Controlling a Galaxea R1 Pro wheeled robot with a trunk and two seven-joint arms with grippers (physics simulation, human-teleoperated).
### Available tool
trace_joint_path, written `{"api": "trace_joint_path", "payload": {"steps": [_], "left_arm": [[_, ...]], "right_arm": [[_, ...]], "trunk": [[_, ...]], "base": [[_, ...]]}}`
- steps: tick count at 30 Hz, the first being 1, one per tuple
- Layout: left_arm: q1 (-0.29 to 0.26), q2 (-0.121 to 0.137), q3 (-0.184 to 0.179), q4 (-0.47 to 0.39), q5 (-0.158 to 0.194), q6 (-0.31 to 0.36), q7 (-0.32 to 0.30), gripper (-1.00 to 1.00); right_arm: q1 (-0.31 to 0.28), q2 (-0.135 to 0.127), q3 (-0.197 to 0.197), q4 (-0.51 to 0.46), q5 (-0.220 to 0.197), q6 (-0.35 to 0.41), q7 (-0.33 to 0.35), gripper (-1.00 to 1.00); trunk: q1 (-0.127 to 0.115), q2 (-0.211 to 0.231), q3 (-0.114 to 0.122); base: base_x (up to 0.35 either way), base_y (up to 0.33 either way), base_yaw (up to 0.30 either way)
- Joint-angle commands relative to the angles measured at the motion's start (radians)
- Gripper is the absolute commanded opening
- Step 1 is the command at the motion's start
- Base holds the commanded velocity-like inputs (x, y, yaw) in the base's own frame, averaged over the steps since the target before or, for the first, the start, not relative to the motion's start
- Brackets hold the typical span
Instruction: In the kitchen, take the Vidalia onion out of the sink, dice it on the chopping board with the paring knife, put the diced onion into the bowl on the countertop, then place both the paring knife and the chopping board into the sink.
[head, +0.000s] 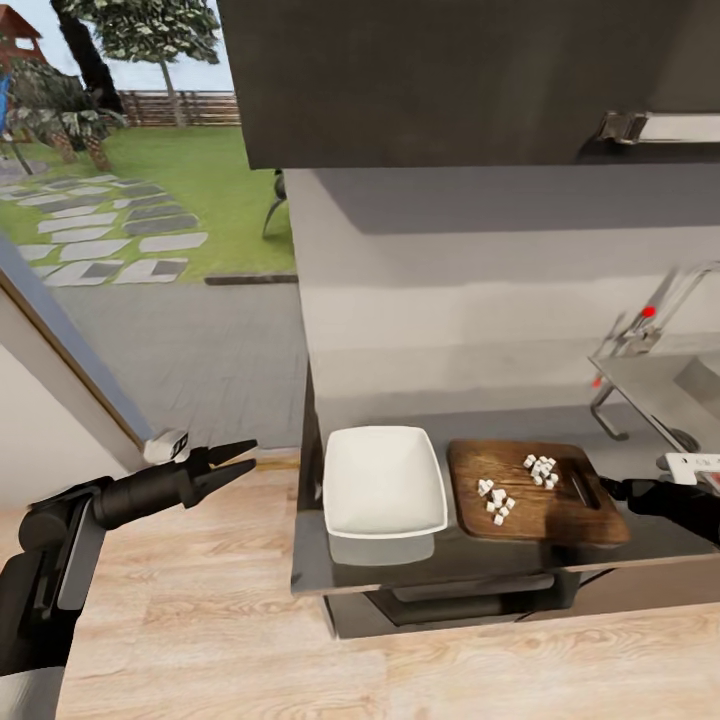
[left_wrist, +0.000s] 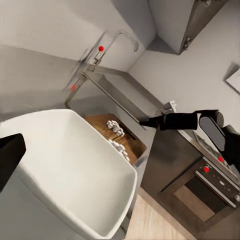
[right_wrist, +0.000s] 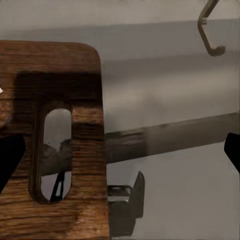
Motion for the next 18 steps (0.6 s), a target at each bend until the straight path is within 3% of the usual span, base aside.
{"api": "trace_joint_path", "payload": {"steps": [1,18], "left_arm": [[-0.001,0.0,0.0,0.0,0.003,0.01,0.0,1.0],[-0.001,0.0,0.0,0.0,0.003,0.009,0.003,1.0]], "right_arm": [[-0.001,0.0,-0.001,-0.001,0.004,0.005,0.006,1.0],[-0.001,0.003,0.001,0.001,0.004,0.008,0.009,1.0]], "trunk": [[0.001,-0.002,-0.002],[0.001,-0.002,-0.014]], "base": [[0.123,-0.045,0.0],[0.013,-0.005,0.0]]}}
